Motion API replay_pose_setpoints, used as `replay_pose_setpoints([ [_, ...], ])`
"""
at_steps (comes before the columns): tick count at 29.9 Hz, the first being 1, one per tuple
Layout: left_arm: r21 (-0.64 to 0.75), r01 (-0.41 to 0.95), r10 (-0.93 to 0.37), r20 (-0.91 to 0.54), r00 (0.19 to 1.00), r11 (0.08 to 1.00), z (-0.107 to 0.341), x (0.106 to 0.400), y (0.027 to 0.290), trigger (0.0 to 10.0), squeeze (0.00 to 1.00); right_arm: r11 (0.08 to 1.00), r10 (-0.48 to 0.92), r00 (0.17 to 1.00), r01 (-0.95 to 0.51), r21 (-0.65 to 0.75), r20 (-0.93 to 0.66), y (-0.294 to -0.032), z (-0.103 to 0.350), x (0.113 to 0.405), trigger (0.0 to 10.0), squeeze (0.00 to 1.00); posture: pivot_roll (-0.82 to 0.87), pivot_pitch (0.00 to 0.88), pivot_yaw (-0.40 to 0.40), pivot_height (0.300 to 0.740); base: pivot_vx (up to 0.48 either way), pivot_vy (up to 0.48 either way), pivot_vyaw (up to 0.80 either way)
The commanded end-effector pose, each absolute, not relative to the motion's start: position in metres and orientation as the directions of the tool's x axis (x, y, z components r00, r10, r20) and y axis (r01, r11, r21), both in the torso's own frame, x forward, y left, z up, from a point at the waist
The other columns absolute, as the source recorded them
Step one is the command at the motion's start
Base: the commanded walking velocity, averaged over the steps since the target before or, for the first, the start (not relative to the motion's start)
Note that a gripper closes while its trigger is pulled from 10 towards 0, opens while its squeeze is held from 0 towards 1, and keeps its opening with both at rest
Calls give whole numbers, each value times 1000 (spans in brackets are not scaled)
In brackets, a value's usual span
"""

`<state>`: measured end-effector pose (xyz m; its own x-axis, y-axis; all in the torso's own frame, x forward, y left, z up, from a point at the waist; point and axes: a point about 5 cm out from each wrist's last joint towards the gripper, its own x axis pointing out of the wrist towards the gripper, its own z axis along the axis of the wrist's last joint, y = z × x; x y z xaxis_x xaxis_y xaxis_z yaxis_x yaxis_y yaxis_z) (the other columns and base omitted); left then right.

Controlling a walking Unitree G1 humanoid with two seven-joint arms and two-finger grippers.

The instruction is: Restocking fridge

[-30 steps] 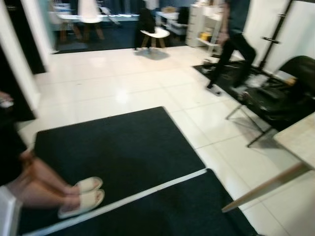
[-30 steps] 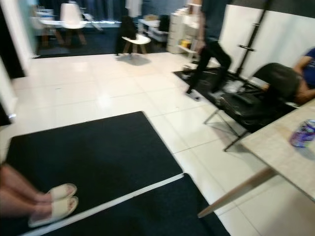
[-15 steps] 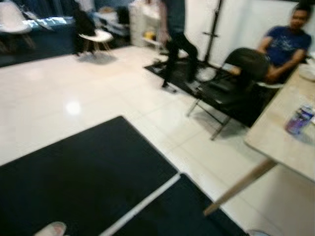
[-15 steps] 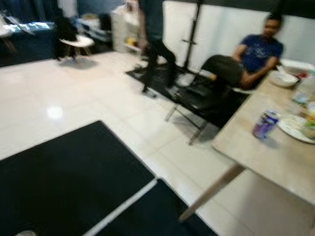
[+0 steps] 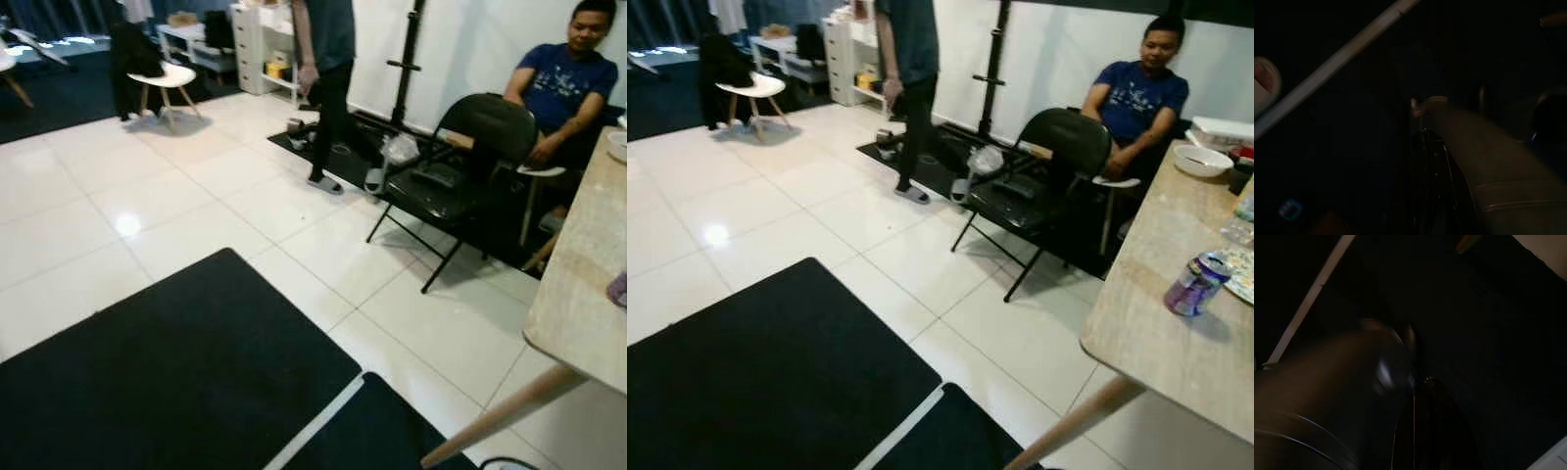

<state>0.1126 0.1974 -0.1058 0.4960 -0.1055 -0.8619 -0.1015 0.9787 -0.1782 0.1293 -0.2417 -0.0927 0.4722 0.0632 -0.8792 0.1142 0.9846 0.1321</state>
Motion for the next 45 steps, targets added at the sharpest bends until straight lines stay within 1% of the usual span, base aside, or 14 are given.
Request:
replay_pose_setpoints([
  [1, -178, -97, -110, -868, 485, 979, -107, 111, 195, 10000, 0, 985, 46, 480, 123, 120, -876, -245, -91, 133, 10000, 0, -70, 0, 6, 740, 341, 0, 0],
  [7, -172, -120, -90, -861, 501, 978, -105, 118, 195, 10000, 0, 986, 44, 479, 121, 116, -877, -245, -90, 135, 10000, 0, -75, 0, 3, 740, 214, 0, 0],
  [16, -169, -123, -85, -859, 504, 978, -105, 119, 195, 10000, 0, 986, 44, 477, 123, 116, -878, -245, -90, 136, 10000, 0, -75, 0, -3, 740, 0, 0, -708],
  [20, -142, -108, -71, -868, 492, 984, -106, 115, 197, 10000, 0, 986, 42, 468, 124, 113, -883, -244, -91, 134, 10000, 0, -74, 0, -1, 740, 0, 0, -712],
  [32, -113, -60, -69, -869, 490, 992, -106, 116, 197, 10000, 0, 986, 27, 457, 135, 100, -889, -243, -92, 132, 10000, 0, -71, 0, 5, 740, 0, 0, -716],
  [35, -86, -29, -61, -873, 483, 996, -106, 116, 196, 10000, 0, 987, 6, 441, 140, 75, -897, -245, -93, 130, 10000, 0, -70, 0, 5, 740, 0, 0, -719],
  [43, -61, -14, -47, -876, 480, 998, -106, 115, 197, 10000, 0, 988, -11, 430, 145, 56, -903, -247, -93, 128, 10000, 0, -71, 0, 9, 740, 0, 0, -720],
  [45, -17, 10, -20, -881, 473, 1000, -107, 114, 198, 10000, 0, 989, -18, 424, 144, 47, -905, -248, -93, 128, 10000, 0, -71, 0, 7, 740, 0, 0, -725],
])
